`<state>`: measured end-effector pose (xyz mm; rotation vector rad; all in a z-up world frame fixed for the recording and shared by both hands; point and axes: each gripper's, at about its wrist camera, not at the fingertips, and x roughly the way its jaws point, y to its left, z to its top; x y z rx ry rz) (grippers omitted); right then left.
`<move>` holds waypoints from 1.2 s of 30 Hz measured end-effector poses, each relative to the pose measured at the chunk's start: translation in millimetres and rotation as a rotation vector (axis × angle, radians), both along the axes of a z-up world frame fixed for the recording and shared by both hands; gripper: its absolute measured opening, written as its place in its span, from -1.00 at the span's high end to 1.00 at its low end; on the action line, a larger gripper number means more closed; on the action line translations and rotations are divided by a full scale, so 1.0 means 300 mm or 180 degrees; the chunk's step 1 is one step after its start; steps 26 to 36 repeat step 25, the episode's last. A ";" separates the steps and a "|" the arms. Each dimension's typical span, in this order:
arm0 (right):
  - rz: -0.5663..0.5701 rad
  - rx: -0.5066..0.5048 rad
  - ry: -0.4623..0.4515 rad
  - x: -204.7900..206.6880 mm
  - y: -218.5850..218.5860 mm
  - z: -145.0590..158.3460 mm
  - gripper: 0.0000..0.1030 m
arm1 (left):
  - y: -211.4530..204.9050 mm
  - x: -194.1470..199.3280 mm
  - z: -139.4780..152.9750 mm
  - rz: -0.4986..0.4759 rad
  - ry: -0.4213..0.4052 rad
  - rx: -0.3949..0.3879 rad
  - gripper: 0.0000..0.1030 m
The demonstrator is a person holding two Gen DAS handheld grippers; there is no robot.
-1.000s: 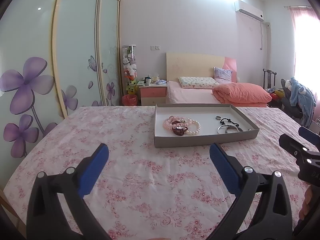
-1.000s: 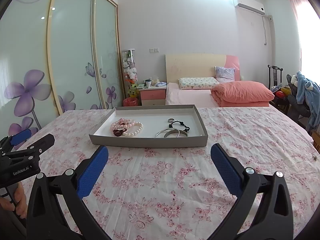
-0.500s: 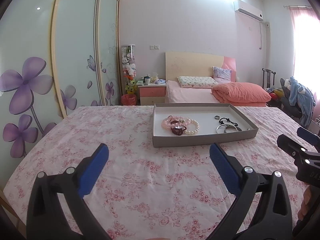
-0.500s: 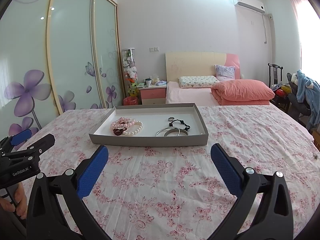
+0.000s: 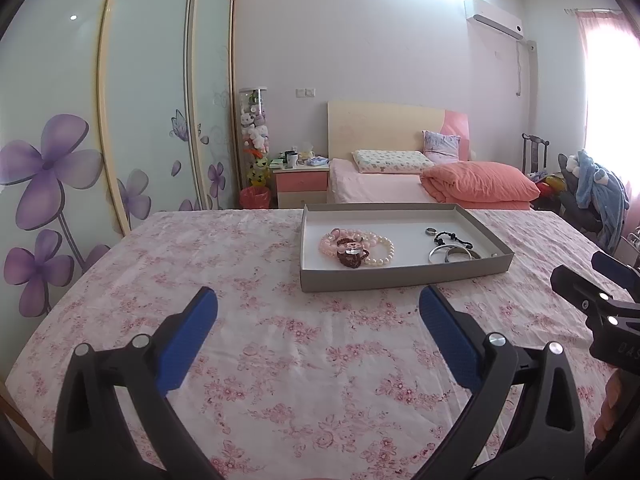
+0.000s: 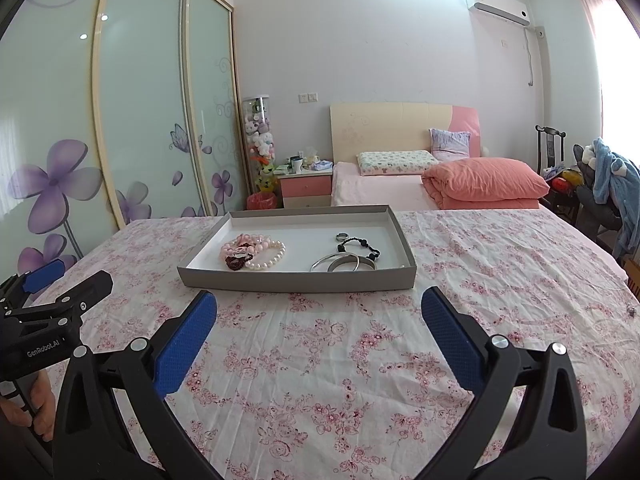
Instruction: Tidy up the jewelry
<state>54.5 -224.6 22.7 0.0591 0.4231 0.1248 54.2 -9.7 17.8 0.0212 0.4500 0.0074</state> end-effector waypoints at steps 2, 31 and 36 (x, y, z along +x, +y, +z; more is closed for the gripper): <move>-0.0001 0.0002 0.0004 -0.001 0.001 -0.005 -0.97 | -0.002 -0.002 -0.001 -0.0003 0.0000 0.0001 -0.92; -0.0001 0.0005 0.0009 0.000 -0.001 -0.005 -0.97 | -0.010 -0.002 -0.003 -0.0019 0.0019 -0.0001 -0.92; -0.0001 0.0005 0.0009 0.000 -0.001 -0.005 -0.97 | -0.010 -0.002 -0.003 -0.0019 0.0019 -0.0001 -0.92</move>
